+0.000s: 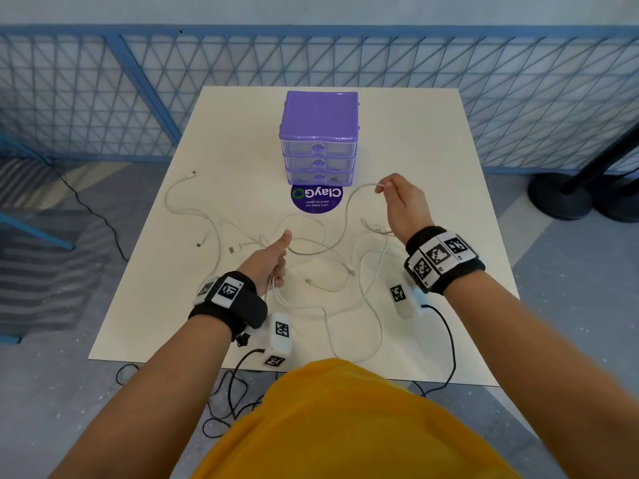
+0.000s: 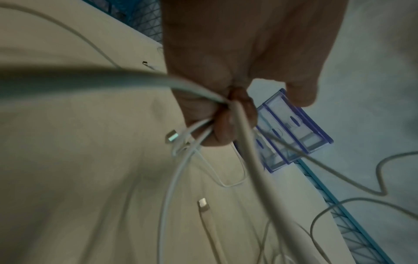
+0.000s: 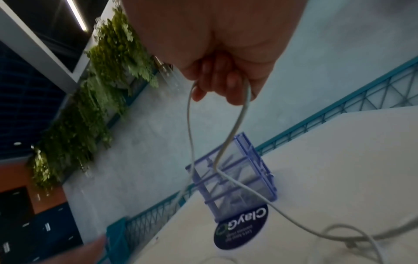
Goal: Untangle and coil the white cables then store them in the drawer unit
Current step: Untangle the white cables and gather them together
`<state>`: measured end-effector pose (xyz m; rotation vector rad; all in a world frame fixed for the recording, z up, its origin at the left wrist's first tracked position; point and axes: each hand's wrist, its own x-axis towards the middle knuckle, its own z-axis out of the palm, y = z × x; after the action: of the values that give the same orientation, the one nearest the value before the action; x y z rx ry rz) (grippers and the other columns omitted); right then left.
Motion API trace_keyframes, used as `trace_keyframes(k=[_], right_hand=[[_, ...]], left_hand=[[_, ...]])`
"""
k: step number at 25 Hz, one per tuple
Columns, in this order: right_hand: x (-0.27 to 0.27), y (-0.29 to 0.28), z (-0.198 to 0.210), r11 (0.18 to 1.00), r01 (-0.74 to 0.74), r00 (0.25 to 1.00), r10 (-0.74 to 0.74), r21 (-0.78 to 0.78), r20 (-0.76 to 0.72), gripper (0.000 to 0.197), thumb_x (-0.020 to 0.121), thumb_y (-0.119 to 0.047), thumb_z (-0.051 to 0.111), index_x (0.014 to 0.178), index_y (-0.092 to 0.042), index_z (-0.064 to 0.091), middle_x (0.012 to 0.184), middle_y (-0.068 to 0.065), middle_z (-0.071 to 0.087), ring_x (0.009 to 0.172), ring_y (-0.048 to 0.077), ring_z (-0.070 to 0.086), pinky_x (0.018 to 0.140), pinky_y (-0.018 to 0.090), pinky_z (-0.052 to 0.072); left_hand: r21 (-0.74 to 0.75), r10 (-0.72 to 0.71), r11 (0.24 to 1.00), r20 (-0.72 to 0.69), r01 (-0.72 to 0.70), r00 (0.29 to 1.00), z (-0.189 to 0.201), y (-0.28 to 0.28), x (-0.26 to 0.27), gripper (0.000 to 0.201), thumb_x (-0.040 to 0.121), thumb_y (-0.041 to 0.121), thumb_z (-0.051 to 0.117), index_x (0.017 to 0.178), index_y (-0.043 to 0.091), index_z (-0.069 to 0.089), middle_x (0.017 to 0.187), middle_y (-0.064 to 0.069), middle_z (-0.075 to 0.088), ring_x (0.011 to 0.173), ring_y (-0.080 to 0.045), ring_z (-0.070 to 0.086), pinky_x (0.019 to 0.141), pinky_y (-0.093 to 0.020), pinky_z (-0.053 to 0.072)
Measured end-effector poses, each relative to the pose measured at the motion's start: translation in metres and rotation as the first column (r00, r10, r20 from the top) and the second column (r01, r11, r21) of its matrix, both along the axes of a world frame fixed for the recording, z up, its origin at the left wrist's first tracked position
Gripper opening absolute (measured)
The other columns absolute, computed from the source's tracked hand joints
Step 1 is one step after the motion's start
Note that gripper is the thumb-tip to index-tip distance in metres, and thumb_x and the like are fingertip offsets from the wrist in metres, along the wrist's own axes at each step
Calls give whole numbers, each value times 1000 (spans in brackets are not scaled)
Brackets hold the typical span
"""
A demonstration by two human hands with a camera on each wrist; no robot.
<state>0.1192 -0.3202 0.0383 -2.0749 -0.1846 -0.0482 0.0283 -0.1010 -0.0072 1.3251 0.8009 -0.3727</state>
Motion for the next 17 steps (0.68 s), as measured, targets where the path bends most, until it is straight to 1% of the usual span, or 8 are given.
trace_keyframes(k=[2,4,6,7,9,11,14,17], right_hand=[[0,2,7,992,90,995,-93,94,30,22,93,-7,33,89,-6,55,61,-6,45,41,-2,41,45,11,31],[-4,3,9,976,162,982,-174,146,73,20,92,-5,33,92,-2,53,59,-5,42,41,-3,41,45,11,31],[-14,7,8,989,100,989,-111,111,99,16,91,-3,36,92,2,52,57,-6,41,46,-3,44,47,7,33],[-21,12,5,998,-4,996,-2,66,94,15,90,-2,39,91,3,53,58,-6,43,48,0,44,50,6,33],[-37,25,-5,973,-228,971,230,-37,64,13,88,-2,44,90,3,57,62,-4,47,55,7,43,54,5,34],[-48,36,-13,948,-311,948,314,-66,47,12,87,-3,49,88,4,58,60,-10,46,53,2,44,56,3,34],[-53,42,-14,957,-288,958,288,-14,-4,12,88,-5,50,87,5,56,60,-13,44,52,1,42,53,5,36],[-49,34,-11,944,-327,944,323,-53,-67,14,90,-10,48,92,1,56,62,-1,49,54,12,42,54,8,35]], left_hand=[[48,63,997,-36,-61,997,-1,-2,2,42,83,49,59,65,18,37,40,8,29,28,-7,25,38,-18,21],[73,149,986,-12,-148,989,0,-3,5,40,84,40,60,63,19,34,40,7,27,28,-8,23,38,-18,20],[28,187,981,82,-190,979,6,-6,9,33,87,29,58,65,21,35,38,9,26,28,-6,22,36,-16,20],[-13,163,987,146,-163,976,11,-11,11,27,89,26,56,68,22,38,41,10,25,30,-5,22,36,-16,20],[-76,32,997,272,-12,962,21,-23,13,9,93,25,49,84,27,48,45,11,24,34,-3,22,38,-16,22],[-52,-149,983,326,175,933,27,-36,14,7,95,29,45,94,30,52,45,13,26,39,-5,24,42,-18,24],[87,-333,943,268,322,904,28,-43,12,28,95,38,42,75,19,48,44,13,33,42,-7,27,47,-21,26],[87,-256,967,306,241,917,26,-37,12,33,96,34,41,68,19,39,40,13,33,37,-4,27,45,-20,26]])
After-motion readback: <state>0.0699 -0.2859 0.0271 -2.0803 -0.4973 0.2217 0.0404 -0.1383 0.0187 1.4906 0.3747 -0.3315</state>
